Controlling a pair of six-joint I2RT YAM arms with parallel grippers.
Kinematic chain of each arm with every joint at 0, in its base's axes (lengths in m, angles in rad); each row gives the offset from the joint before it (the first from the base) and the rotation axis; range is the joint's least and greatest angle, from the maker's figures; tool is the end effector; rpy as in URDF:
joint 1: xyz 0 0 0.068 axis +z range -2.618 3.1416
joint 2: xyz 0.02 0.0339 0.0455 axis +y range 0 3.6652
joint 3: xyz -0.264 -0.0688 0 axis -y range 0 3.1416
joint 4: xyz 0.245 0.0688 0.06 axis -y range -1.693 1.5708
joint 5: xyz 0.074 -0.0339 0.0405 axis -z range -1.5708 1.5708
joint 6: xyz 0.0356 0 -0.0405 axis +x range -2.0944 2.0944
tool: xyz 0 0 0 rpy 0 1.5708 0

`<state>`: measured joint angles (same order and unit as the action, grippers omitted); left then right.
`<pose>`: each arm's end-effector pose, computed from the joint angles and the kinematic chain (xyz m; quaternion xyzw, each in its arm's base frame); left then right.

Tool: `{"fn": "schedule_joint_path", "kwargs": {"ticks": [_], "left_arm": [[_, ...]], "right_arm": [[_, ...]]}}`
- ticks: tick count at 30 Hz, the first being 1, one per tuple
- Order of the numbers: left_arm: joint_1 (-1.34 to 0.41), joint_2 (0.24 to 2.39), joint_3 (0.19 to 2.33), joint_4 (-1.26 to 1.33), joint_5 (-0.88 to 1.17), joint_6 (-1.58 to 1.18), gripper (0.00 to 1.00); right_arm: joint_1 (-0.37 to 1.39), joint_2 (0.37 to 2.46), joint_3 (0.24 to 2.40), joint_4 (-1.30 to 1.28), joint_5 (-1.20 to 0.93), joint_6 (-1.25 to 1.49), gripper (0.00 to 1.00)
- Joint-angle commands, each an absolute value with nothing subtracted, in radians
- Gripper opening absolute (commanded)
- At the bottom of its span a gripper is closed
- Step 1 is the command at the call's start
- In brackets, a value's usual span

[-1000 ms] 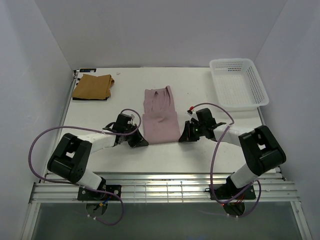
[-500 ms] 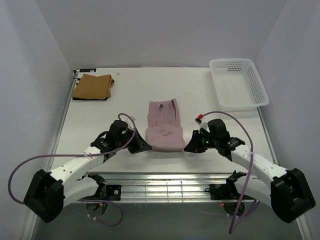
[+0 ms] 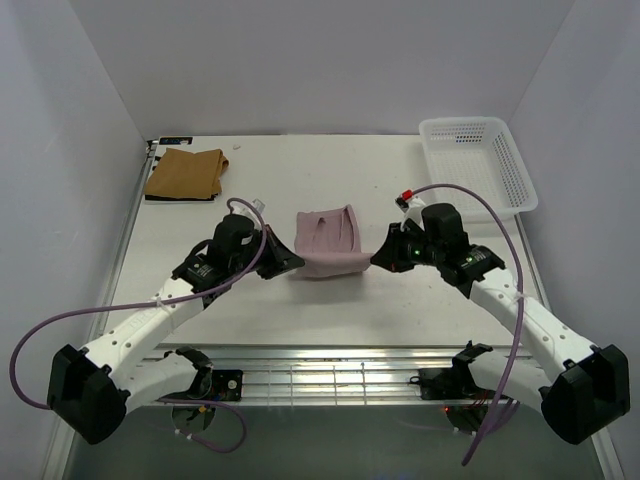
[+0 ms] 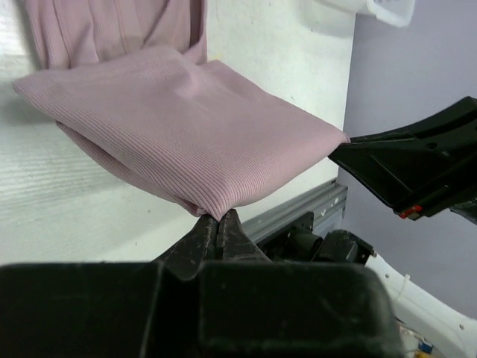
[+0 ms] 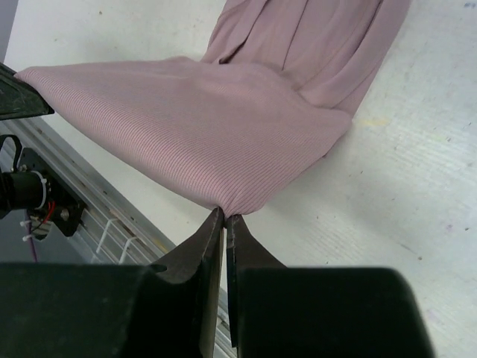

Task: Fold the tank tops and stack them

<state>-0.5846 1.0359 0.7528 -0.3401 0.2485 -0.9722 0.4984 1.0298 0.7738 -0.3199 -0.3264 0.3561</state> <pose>0.1833 -0.1318 0.2665 -0.1146 0.8773 -0.3964 0.2449 0.1936 0.1183 0.2771 -0.1390 0.8594 0.3251 0.3694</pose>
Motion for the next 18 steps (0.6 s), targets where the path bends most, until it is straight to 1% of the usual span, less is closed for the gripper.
{"fn": "schedule_joint_path", "kwargs": {"ticks": [1,5,12,13,18], "left_arm": [[-0.578,1.077,0.842,-0.347,0.144,-0.933,0.0],[-0.542,1.164,0.905,-0.344,0.144,-0.907,0.0],[-0.39,1.32,0.954,-0.249,0.277,-0.856,0.0],[-0.377,1.34,0.96,-0.235,0.316,-0.851,0.0],[-0.335,1.463,1.037,-0.215,0.362,-0.819,0.0]], "right_arm": [[0.485,1.087,0.883,-0.327,-0.287,0.298,0.08],[0.462,1.184,0.969,-0.327,-0.294,0.281,0.08],[0.4,1.313,1.067,-0.321,-0.337,0.256,0.08],[0.396,1.325,1.078,-0.321,-0.341,0.256,0.08],[0.362,1.422,1.14,-0.307,-0.363,0.238,0.08]]}}
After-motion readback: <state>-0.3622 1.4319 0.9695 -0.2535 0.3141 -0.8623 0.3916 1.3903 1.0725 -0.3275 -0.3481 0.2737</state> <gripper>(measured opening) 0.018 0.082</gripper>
